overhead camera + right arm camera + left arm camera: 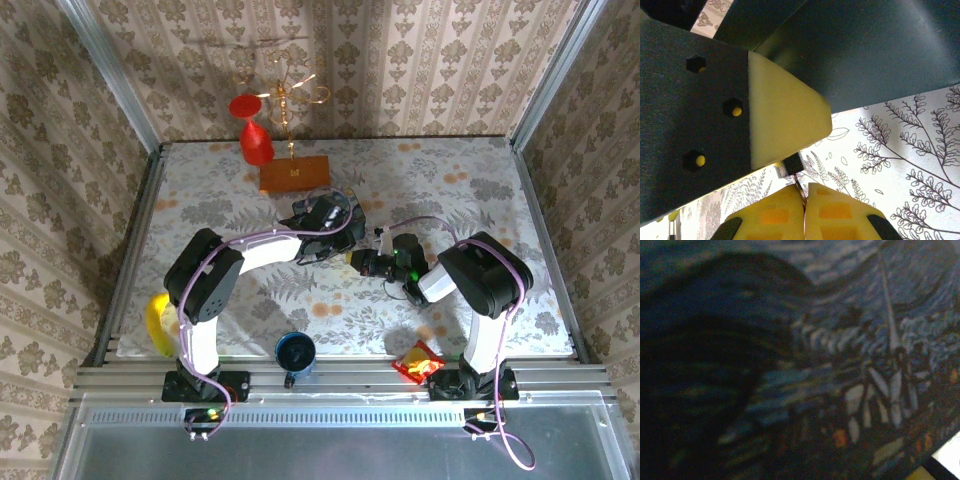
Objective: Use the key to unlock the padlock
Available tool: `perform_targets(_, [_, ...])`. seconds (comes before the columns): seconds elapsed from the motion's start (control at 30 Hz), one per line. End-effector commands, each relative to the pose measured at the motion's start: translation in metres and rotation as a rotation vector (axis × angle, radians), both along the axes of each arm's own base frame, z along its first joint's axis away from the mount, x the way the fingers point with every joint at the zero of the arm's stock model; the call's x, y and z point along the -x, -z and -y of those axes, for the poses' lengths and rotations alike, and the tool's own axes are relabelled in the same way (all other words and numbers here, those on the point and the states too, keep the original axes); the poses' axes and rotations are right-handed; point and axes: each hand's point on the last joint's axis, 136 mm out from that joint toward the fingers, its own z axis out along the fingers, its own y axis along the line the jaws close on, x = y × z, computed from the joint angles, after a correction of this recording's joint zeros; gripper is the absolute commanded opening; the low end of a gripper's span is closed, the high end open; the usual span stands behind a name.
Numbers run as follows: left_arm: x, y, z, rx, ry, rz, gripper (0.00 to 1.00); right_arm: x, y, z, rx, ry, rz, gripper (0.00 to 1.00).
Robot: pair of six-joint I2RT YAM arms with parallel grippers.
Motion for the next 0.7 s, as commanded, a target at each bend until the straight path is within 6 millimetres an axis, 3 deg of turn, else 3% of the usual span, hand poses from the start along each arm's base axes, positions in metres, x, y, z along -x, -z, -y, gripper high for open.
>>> perform_targets(0.0, [0.026, -0.004, 0.001, 0.031, 0.04, -0.083, 0.07, -0.022, -0.018, 0.015, 0.005, 0.113, 0.089, 0.12])
perform_targets(0.17, [0.023, -0.002, -0.003, 0.04, 0.016, -0.083, 0.07, -0.014, -0.013, 0.016, 0.003, 0.095, 0.079, 0.22])
perform_targets(0.67, [0.017, 0.002, -0.016, 0.028, -0.029, -0.077, 0.07, 0.019, -0.005, 0.021, 0.025, 0.026, 0.079, 0.24])
